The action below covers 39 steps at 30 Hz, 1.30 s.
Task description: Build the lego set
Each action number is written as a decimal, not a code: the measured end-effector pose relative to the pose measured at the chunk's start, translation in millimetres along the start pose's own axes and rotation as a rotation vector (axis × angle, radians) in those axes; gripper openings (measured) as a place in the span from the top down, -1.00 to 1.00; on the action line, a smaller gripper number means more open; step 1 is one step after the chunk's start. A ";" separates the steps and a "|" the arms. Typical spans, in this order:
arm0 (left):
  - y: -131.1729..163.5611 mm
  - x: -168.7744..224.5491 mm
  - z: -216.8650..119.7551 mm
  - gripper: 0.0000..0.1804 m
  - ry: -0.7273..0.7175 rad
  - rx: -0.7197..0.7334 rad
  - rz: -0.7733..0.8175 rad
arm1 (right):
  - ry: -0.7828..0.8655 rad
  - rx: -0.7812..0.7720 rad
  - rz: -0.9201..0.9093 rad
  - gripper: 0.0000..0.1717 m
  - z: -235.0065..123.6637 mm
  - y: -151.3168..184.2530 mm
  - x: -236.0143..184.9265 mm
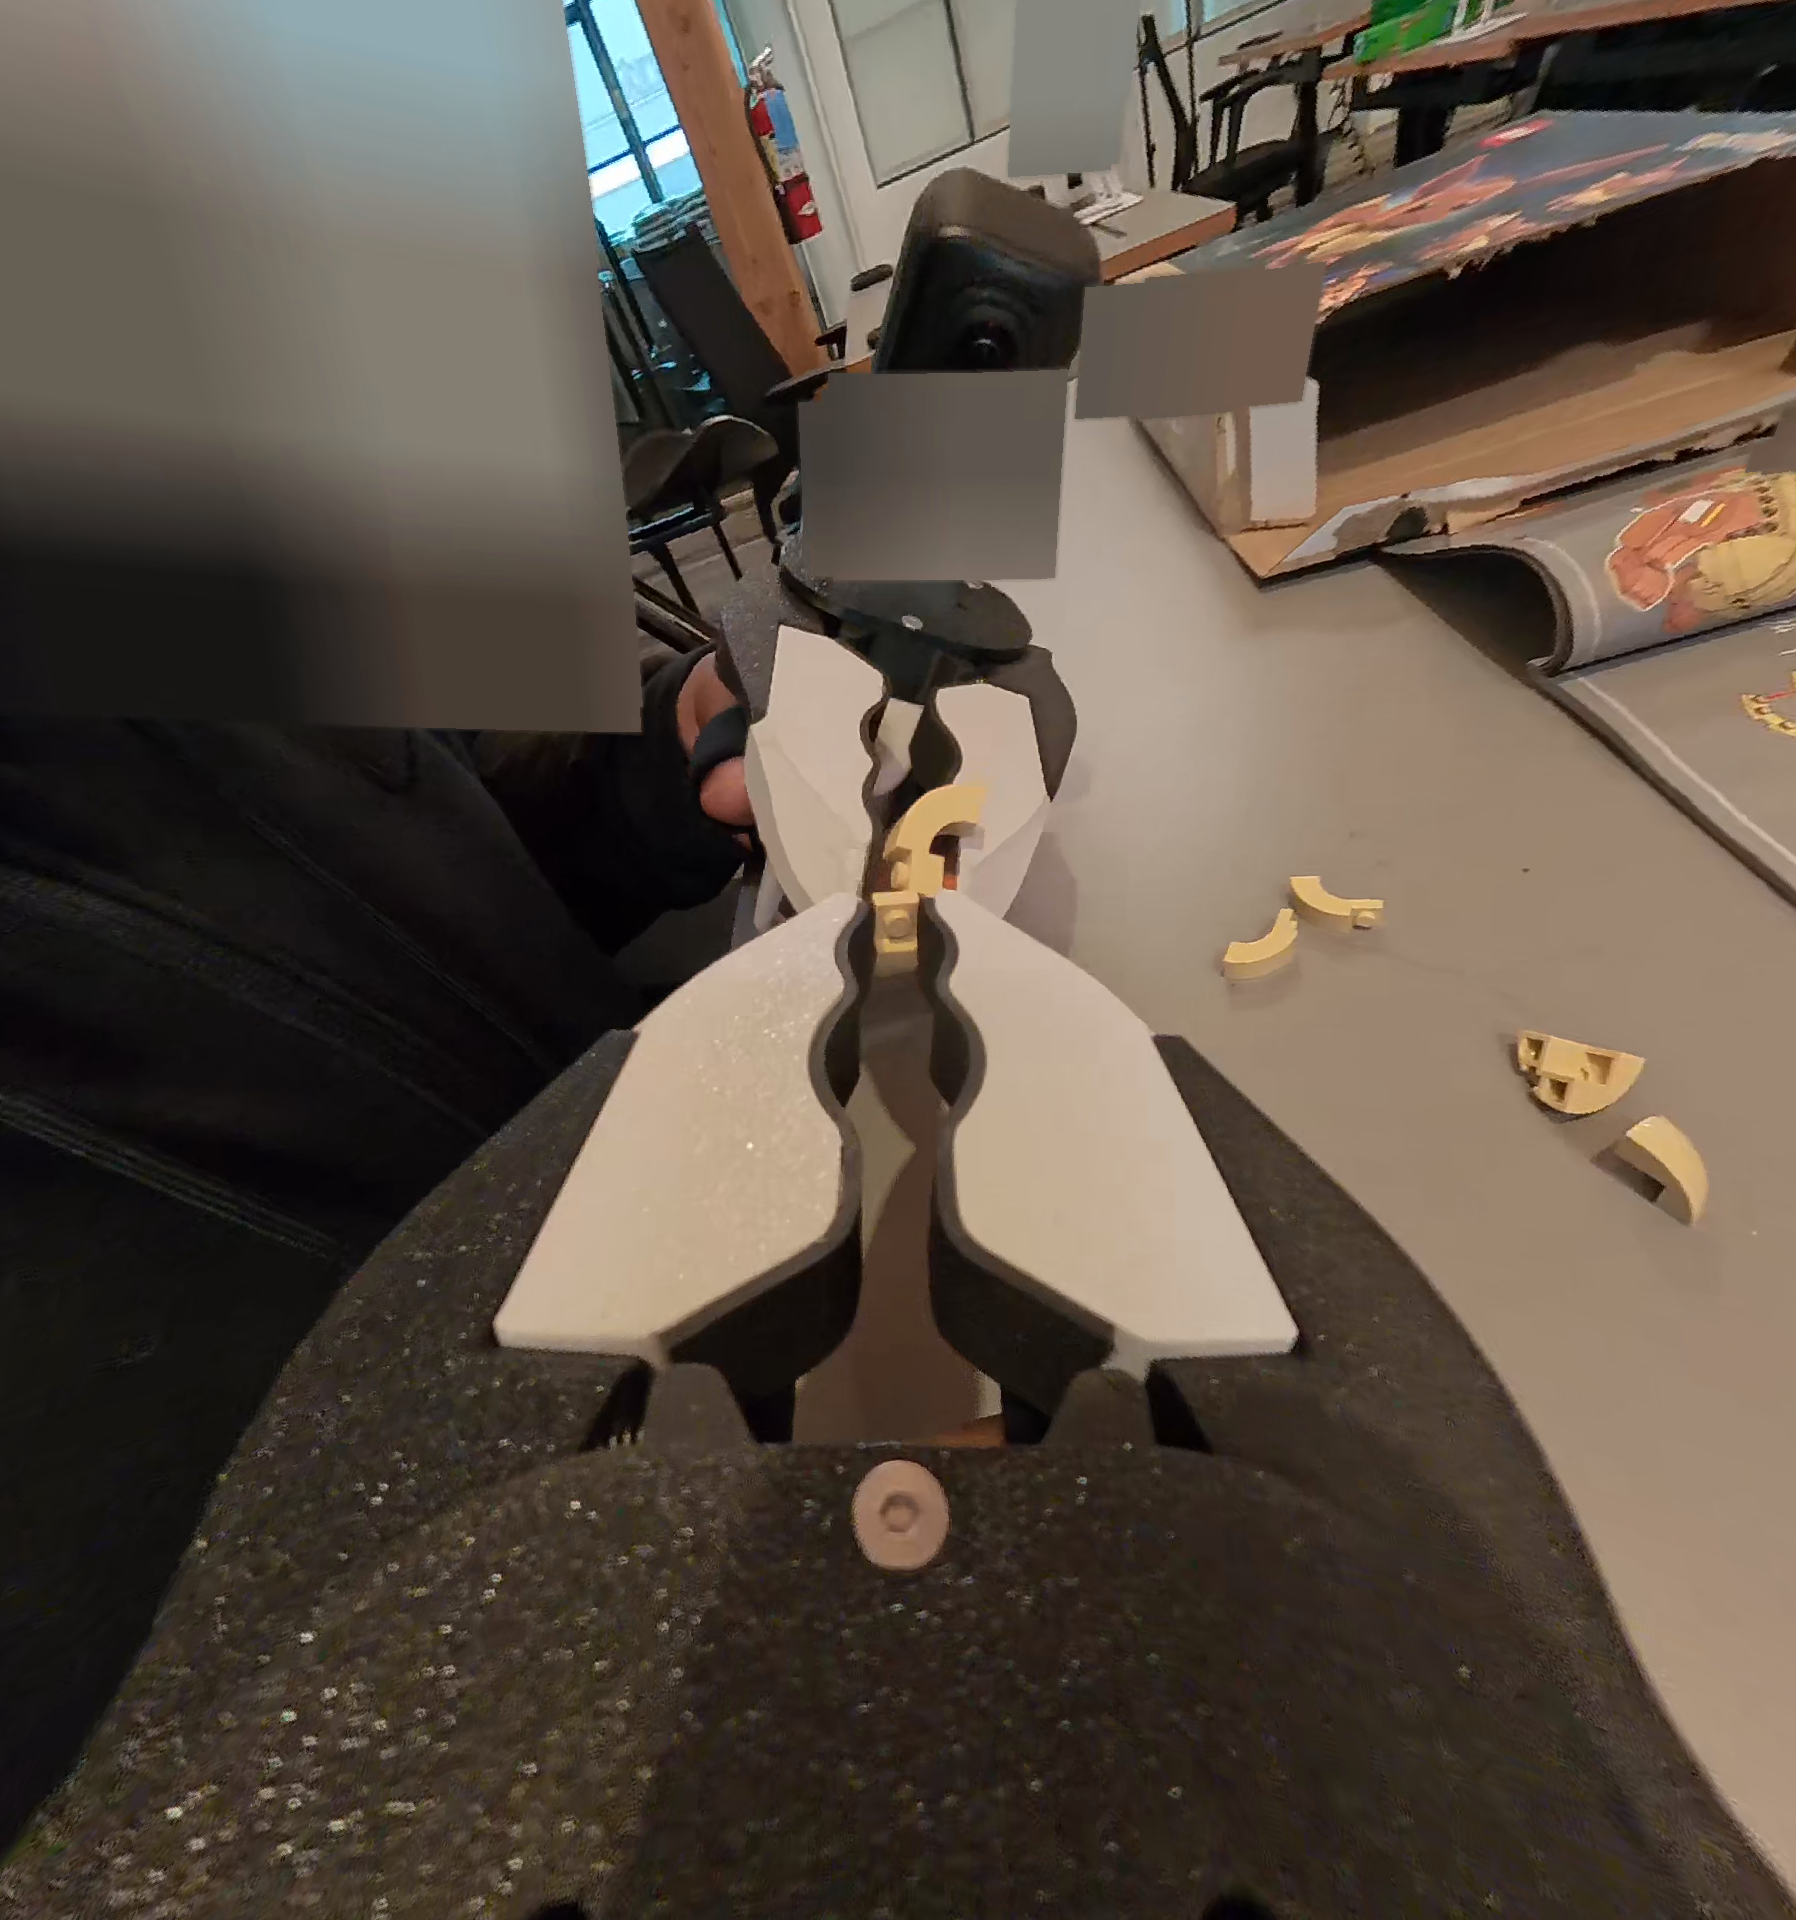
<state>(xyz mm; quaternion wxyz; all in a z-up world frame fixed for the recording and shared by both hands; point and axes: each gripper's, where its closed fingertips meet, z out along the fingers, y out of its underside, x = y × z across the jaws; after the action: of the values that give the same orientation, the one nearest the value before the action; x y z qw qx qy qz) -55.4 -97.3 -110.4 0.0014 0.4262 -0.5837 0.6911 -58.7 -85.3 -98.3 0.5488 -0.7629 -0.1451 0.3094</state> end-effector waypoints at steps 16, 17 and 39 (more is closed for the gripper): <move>-2.7 -0.2 -2.0 0.93 0.041 0.010 -0.061 | 0.026 -0.080 -0.066 0.91 -1.1 2.7 3.1; -2.5 -0.9 -1.8 0.93 0.039 0.007 -0.064 | 0.028 -0.084 -0.066 0.91 -1.3 3.2 3.6; 16.7 -21.2 0.1 0.94 -0.185 -0.189 0.212 | 0.202 -0.270 -0.116 0.91 -10.8 30.0 20.9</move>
<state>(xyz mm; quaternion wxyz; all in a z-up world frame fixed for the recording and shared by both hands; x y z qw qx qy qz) -50.2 -92.2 -136.3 -0.0851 0.4221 -0.6855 0.5871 -39.4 -92.3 -130.4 0.4703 -0.8471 -0.1735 0.1767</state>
